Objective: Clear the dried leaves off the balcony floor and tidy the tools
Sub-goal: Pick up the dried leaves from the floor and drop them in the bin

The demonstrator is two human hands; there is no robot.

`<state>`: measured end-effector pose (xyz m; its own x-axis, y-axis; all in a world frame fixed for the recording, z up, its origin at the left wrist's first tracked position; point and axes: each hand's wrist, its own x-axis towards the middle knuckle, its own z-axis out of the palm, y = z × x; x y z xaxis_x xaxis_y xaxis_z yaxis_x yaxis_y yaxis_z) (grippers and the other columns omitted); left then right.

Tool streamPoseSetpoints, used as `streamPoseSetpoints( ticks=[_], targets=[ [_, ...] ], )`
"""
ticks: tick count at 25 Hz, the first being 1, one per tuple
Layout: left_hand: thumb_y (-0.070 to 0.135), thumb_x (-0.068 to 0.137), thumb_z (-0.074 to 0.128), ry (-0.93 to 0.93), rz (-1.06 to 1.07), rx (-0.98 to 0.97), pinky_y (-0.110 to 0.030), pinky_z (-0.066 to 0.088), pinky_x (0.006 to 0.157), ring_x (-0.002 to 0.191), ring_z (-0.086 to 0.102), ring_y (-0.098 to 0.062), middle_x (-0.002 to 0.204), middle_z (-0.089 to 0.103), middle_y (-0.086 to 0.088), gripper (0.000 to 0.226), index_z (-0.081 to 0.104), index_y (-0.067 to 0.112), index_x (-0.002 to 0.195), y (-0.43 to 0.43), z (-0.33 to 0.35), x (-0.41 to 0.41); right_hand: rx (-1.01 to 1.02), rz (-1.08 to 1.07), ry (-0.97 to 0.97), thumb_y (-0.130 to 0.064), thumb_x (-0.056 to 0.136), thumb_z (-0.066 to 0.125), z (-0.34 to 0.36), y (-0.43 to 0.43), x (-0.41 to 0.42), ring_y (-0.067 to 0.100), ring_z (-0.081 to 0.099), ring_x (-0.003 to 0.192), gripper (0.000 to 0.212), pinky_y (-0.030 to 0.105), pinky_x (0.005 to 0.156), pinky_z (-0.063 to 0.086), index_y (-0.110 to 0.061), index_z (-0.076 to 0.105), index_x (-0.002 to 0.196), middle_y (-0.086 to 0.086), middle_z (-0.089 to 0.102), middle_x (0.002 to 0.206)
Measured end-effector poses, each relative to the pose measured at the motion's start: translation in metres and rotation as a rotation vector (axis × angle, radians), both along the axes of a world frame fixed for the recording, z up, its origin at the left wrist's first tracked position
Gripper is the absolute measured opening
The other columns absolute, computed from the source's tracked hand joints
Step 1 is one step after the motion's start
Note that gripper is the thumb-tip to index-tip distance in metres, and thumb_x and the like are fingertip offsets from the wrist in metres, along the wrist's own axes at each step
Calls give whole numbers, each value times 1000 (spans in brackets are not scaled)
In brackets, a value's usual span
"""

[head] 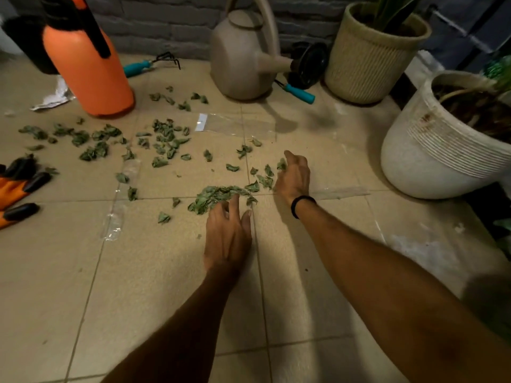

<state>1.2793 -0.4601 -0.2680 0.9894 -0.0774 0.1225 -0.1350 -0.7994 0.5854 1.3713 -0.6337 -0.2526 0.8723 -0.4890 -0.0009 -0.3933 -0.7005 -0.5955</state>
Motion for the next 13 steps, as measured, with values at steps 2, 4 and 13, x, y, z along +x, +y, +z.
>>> streamPoseSetpoints(
  ticks=[2,4,13],
  targets=[
    [44,105,37,34,-2,-10,-38,52,94,113,48,-19,135,39,-8,54,16,30,152,-1,-1,2,-88,80,45,4,94,46,-6,-5,11,33,46,117,43,33,98,44,-12,58,132,15,48,128],
    [44,104,37,62,-17,0,-39,53,93,112,48,-19,136,36,-5,55,11,33,152,-2,-2,3,-104,48,-9,3,94,47,-9,-5,15,31,53,105,26,32,84,48,-7,67,106,14,53,113],
    [50,104,33,99,7,19,-39,54,91,110,50,-16,136,38,-4,55,13,35,154,-4,-9,4,135,43,-44,-32,102,44,-15,-9,12,15,48,96,32,23,86,40,-15,64,120,11,51,119]
  ],
)
